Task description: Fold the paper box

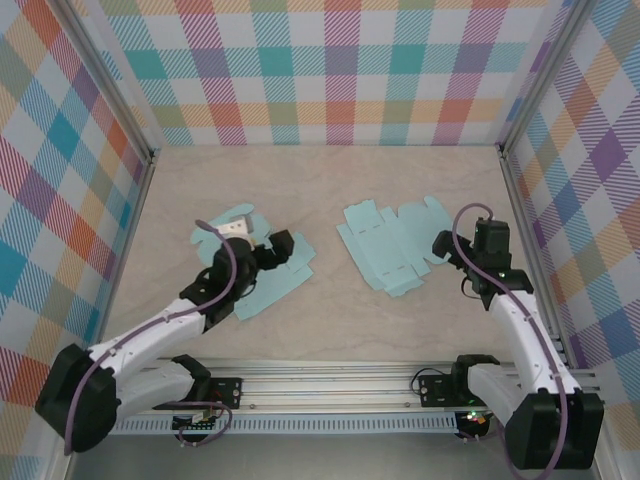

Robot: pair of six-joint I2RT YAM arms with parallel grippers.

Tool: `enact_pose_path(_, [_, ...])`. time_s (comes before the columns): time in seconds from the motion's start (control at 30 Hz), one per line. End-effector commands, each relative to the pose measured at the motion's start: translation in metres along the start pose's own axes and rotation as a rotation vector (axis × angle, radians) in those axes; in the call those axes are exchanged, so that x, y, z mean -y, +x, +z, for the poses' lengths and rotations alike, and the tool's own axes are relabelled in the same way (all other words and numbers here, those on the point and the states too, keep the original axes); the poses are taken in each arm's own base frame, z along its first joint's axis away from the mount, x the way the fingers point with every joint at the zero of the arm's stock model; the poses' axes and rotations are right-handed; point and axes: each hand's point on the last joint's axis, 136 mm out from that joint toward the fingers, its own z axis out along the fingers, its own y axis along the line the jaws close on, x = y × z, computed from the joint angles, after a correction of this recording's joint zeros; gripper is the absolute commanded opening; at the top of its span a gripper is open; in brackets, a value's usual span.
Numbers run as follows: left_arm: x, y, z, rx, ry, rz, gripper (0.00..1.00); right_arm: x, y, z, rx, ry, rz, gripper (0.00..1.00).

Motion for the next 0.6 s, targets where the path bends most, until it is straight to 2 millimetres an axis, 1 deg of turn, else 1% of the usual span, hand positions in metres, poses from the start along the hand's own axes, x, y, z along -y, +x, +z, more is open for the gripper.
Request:
enact_pose_path(0.0, [0.024,0.021,0.016,-0.062,-0.031,-0.088,1.0,0.008,0.036,-0.008,-0.128,0.016,0.042,1.0])
enact_pose_path(0.13, [0.066,0.066,0.047,-0.188,0.004,-0.082,1.0,0.009,0.038,-0.013,-0.138,0.017,0.038,1.0])
enact_pose_path(0.17, [0.078,0.077,0.054,-0.214,0.022,-0.084,0.97,0.009,0.037,-0.014,-0.136,0.019,0.038,1.0])
enact_pose_path(0.2, [0.087,0.087,0.06,-0.237,0.034,-0.083,0.91,0.009,0.036,-0.016,-0.132,0.02,0.032,1.0])
enact_pose_path(0.27, [0.101,0.104,0.07,-0.285,0.044,-0.084,0.83,0.009,0.035,-0.019,-0.126,0.017,0.022,1.0])
enact_pose_path(0.4, [0.116,0.135,0.084,-0.377,0.049,-0.127,0.76,0.01,0.034,-0.024,-0.108,0.013,0.002,1.0])
enact_pose_path(0.47, [0.122,0.151,0.087,-0.419,0.053,-0.146,0.74,0.01,0.032,-0.027,-0.098,0.009,-0.004,1.0])
enact_pose_path(0.57, [0.132,0.172,0.089,-0.48,0.042,-0.133,0.73,0.008,0.03,-0.029,-0.08,-0.002,-0.018,1.0])
